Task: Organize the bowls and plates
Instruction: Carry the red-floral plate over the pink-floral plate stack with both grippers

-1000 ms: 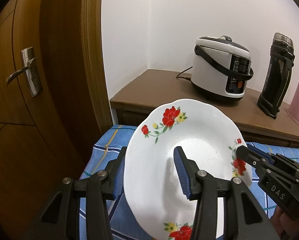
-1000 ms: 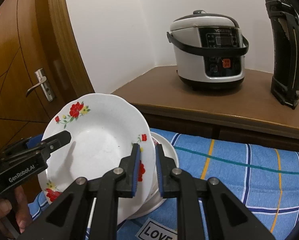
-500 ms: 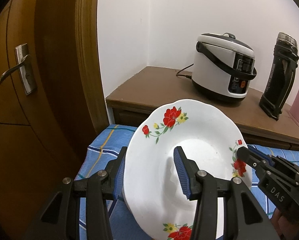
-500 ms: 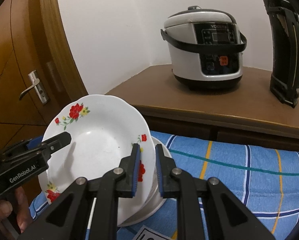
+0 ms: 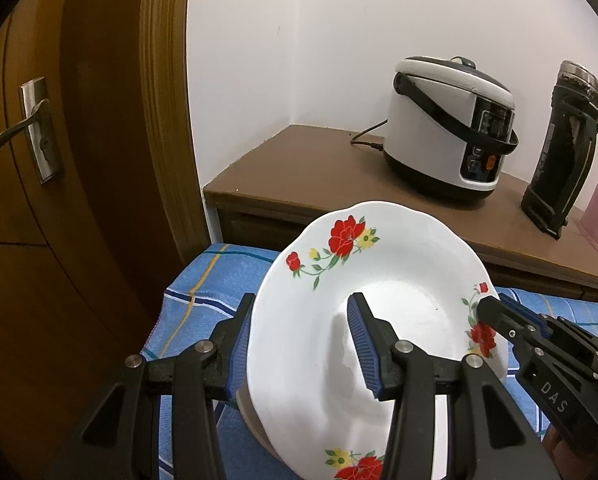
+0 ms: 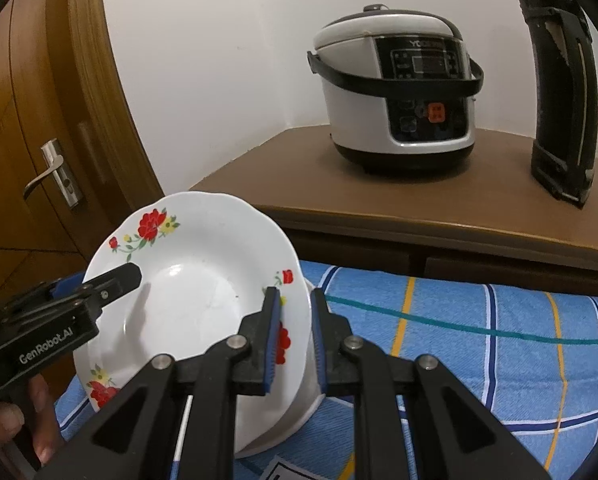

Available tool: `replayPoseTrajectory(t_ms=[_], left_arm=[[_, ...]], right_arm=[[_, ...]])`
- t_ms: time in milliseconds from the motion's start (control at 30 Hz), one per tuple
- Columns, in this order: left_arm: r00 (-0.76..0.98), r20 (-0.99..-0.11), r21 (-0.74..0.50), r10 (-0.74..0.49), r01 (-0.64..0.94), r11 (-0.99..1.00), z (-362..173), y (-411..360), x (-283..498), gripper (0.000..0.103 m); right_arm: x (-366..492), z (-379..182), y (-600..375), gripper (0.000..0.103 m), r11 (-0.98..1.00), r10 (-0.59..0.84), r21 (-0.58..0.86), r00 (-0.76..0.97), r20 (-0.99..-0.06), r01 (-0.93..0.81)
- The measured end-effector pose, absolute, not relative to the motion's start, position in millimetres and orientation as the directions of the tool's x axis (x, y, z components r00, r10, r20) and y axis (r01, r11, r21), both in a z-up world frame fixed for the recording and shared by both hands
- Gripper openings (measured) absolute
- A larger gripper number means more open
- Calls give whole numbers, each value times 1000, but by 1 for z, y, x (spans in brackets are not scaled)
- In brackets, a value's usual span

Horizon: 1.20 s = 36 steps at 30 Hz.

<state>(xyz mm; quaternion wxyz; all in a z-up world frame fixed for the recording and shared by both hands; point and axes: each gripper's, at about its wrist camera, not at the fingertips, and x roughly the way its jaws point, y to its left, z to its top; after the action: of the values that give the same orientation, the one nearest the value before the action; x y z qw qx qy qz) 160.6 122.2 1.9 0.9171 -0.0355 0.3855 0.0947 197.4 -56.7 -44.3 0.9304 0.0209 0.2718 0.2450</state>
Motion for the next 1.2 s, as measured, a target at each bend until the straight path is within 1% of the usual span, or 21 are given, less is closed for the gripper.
replayPoseTrajectory(t_ms=[1200], left_arm=[[648, -747, 21, 148, -199, 980, -14, 127, 165, 49]], right_arm=[[203, -52, -48, 16, 882, 454, 156, 713, -534, -445]])
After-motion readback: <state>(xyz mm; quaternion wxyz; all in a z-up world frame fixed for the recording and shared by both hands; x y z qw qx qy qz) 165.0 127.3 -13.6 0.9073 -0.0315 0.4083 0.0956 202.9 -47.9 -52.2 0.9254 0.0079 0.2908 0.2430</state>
